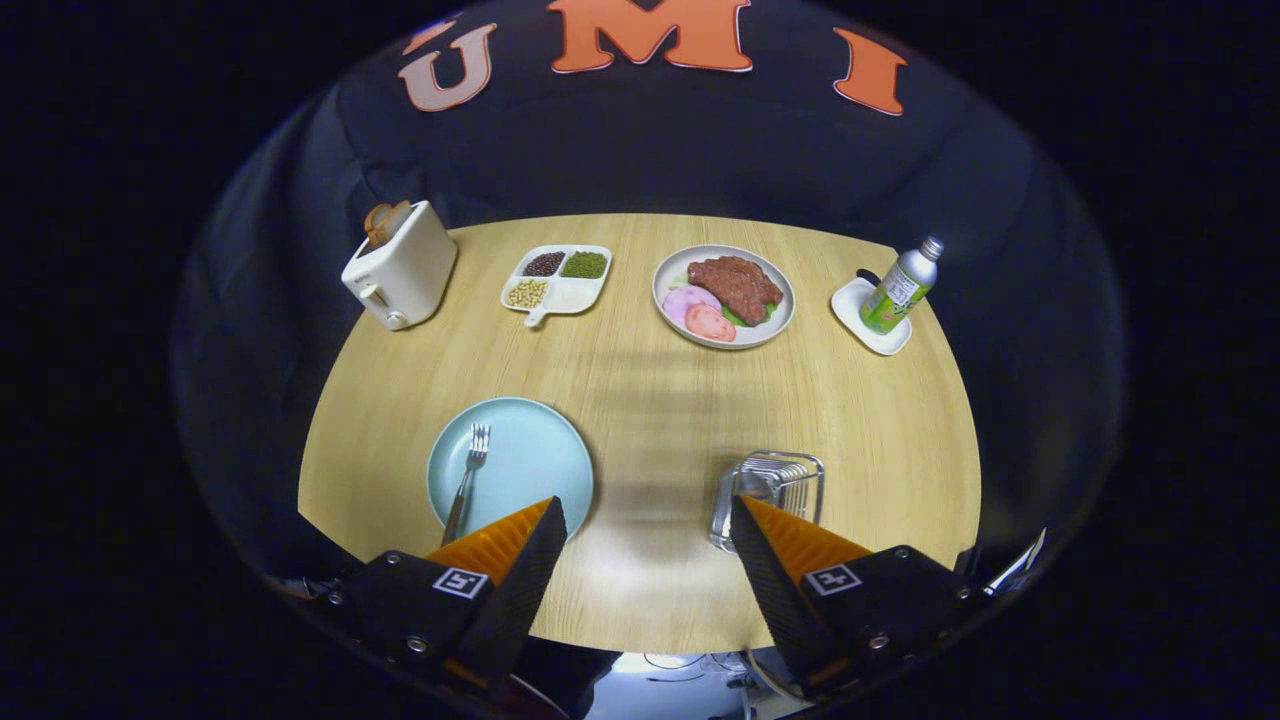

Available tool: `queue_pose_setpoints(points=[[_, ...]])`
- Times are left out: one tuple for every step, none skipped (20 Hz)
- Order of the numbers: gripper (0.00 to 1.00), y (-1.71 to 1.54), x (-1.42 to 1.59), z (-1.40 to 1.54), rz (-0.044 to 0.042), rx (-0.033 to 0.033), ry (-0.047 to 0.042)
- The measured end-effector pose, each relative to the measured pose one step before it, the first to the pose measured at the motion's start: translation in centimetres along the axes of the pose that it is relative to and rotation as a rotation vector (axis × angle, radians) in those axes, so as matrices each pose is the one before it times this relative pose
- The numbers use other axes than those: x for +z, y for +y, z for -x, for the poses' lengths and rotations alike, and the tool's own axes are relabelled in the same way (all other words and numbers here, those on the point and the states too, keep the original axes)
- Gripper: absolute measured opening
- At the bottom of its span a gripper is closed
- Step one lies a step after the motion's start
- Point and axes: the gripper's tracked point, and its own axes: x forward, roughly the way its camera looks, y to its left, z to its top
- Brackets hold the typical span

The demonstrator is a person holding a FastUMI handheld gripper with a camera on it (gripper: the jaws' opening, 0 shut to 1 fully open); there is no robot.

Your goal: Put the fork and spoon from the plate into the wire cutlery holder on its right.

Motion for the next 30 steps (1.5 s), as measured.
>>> queue_pose_setpoints(points=[[0.99, 1.748, -0.04, -0.098, -0.00256, 0.01949, -0.01622], [0.99, 1.78, -0.152, 0.125, -0.00349, 0.02048, -0.00933], [0.99, 1.425, -0.197, -0.373, -0.00156, 0.01201, -0.00539], [0.99, 1.256, -0.261, -0.494, 0.00111, 0.00866, -0.00356], [0.99, 1.103, -0.306, -0.424, 0.00471, 0.00259, -0.00167], [0.99, 0.872, -0.37, -0.579, 0.00629, 0.00146, 0.001], [0.99, 0.891, -0.251, -0.536, 0.00439, 0.00311, -0.00387], [0.99, 0.774, -0.494, -0.467, -0.00308, -0.00304, 0.00064], [0.99, 0.783, -0.282, -0.556, -0.01211, -0.00186, -0.00609], [0.99, 0.896, -0.532, -0.559, -0.01547, 0.00373, -0.00407], [0.99, 0.76, -0.472, -0.569, -0.00941, 0.00102, -0.0038], [0.99, 0.531, -0.414, -0.579, -0.00372, -0.00753, -0.00379], [0.99, 0.482, 0.034, -0.522, -0.00717, -0.00442, -0.02069], [0.99, 0.557, -0.448, -0.666, -0.00846, -0.00067, 0.0045], [0.99, 0.474, -0.476, -0.552, -0.01532, 0.00068, -0.00407], [0.99, 0.48, -0.346, -0.45, -0.00739, 0.00205, -0.00206], [0.99, 0.158, -0.287, -0.51, 0.00268, -0.0119, -0.00655], [0.99, 0.096, -0.234, -0.407, 0.00972, -0.01452, -0.01029], [0.99, -0.005, -0.06, -0.444, 0.0059, -0.02297, -0.02108], [0.99, 0.119, -0.357, -0.338, 0.01424, -0.01142, -0.00597], [0.99, 0.17, -0.381, -0.416, 0.00286, -0.01025, -0.00213], [0.99, 0.269, -0.347, -0.503, -0.00296, -0.00113, -0.00173], [0.99, 0.164, -0.341, -0.345, -0.00641, -0.00523, 0.00098], [0.99, 0.117, -0.227, -0.341, -0.00276, -0.00071, -0.00448], [0.99, 0.101, -0.319, -0.41, 0.00562, -0.00777, -0.00111], [0.96, -0.211, -0.286, -0.233, 0.00452, -0.01301, -0.0117], [0.93, 0.054, -0.249, -0.237, 0.00684, -0.00706, -0.01242], [0.85, 0.226, -0.33, -0.3, 0.00291, -0.00147, -0.00375], [0.81, 0.38, -0.518, -0.226, 0.00164, 0.0077, 0.00412], [0.73, 0.195, -0.502, -0.219, -0.00305, 0.00721, 0.00928]])
